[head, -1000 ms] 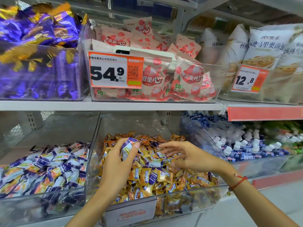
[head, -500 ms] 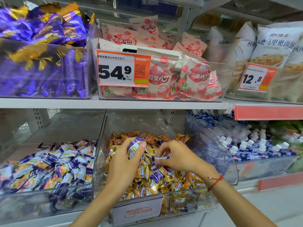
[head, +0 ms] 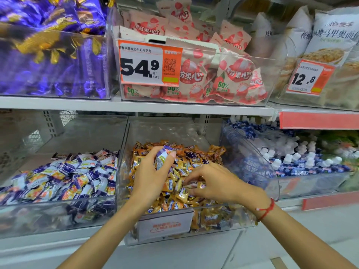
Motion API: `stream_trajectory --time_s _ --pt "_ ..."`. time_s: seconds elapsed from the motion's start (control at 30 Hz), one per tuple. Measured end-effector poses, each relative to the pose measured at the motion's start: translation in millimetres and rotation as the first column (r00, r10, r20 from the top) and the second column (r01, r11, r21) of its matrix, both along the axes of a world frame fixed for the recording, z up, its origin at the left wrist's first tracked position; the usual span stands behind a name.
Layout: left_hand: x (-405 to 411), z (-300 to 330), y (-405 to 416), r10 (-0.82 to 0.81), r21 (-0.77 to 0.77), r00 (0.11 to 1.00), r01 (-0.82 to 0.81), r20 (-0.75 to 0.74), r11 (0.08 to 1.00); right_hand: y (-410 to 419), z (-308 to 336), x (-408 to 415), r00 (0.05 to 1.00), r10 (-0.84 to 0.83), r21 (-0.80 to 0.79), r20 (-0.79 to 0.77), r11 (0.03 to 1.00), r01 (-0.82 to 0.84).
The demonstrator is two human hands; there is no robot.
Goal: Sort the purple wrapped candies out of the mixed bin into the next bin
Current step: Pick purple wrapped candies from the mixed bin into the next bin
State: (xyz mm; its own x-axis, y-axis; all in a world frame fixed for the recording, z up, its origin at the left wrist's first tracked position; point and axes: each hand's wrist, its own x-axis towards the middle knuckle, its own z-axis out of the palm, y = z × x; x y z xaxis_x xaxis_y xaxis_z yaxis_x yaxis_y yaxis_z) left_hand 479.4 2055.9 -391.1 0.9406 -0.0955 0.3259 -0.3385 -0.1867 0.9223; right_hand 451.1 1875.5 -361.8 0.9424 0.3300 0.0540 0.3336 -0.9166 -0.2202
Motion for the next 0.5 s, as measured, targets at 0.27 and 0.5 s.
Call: stream_trajectory --time_s 0.27,0.5 --pt "-15 15 0 -0.070 0.017 0.995 0.068 0.071 0.998 -15 -7 11 0.977 -0.180 0.480 -0.111 0.852 0.211" --pt "-68 50 32 -0.176 -0.099 0.966 0.197 0.188 0.975 1 14 -5 0.953 -0.283 0.899 -0.109 0.381 0.216"
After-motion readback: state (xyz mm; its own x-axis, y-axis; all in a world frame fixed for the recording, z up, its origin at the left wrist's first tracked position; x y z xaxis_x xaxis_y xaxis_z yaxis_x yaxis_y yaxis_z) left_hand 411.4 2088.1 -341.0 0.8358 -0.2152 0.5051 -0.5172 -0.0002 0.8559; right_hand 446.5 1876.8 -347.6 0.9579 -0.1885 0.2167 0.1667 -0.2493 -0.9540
